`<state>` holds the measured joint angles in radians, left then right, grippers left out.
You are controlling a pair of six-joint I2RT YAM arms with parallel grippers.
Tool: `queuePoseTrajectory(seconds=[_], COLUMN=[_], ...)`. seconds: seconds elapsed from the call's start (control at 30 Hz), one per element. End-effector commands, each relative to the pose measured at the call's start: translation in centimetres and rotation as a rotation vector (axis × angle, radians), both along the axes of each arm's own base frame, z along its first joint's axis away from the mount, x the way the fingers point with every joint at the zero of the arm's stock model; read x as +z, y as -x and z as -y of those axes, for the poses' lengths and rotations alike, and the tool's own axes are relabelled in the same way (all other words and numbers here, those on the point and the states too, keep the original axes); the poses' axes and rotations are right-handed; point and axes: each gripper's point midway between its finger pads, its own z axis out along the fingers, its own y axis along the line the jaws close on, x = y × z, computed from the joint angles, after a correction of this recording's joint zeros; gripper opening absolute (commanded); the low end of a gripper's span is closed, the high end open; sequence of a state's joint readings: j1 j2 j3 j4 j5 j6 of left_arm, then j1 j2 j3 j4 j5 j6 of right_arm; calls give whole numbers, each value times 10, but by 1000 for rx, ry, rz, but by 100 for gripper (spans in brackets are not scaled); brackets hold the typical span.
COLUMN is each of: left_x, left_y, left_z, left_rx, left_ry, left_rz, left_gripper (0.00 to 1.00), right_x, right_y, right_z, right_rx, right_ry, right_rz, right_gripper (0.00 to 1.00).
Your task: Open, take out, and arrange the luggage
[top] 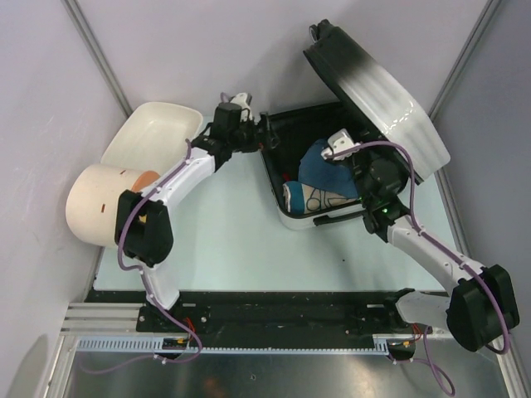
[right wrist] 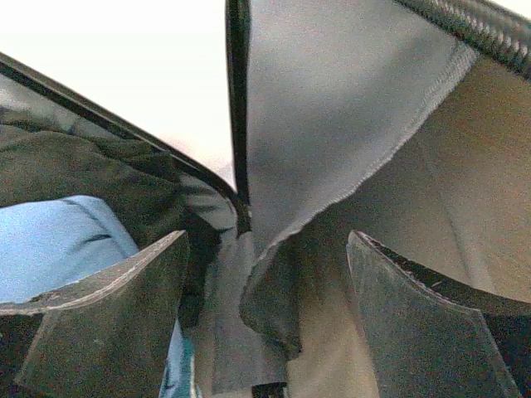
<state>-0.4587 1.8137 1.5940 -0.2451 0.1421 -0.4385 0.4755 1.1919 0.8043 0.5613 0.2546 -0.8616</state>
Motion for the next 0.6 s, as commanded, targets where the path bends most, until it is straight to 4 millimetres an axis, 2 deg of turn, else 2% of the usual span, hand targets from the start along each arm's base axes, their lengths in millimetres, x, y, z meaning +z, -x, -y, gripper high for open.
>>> queuePoseTrajectory(seconds=[0.0, 0.03, 0.07, 0.17, 0.2, 0.33, 0.43, 0.47, 0.53, 0.57], left_x=[-28, -36, -55, -76, -96, -122, -136, -138, -136, -135], left_y=[0, 0, -1, -6, -7, -10, -8, -5, -6, -2], left_z=[-17, -16, -12, 0, 6, 19, 30, 36, 55, 68], left_rx=[99, 103, 95, 77, 65, 58, 27, -1, -99, -147], left_ry=[22, 26, 13, -26, -43, -54, -43, -41, -39, -53], left_rz=[-88, -113, -148, -166, -197, -246, -281, -287, -260, -237], left_gripper=[100, 100, 100, 100, 100, 98, 86, 73, 60, 49], right_x=[67, 65, 66, 64, 68, 65, 65, 66, 66, 67], right_y=[5, 4, 5, 6, 8, 8, 8, 9, 10, 12], right_z=[39, 44, 46, 59, 62, 73, 80, 82, 85, 88], right_rx=[-105, -116, -120, -144, -145, -165, -176, -180, -185, -189], right_ry=[-108, -111, -109, -110, -111, -101, -101, -103, -105, -108], right_rz=[174, 165, 162, 149, 156, 141, 138, 139, 132, 133], right_gripper=[83, 83, 83, 84, 83, 84, 84, 84, 84, 84])
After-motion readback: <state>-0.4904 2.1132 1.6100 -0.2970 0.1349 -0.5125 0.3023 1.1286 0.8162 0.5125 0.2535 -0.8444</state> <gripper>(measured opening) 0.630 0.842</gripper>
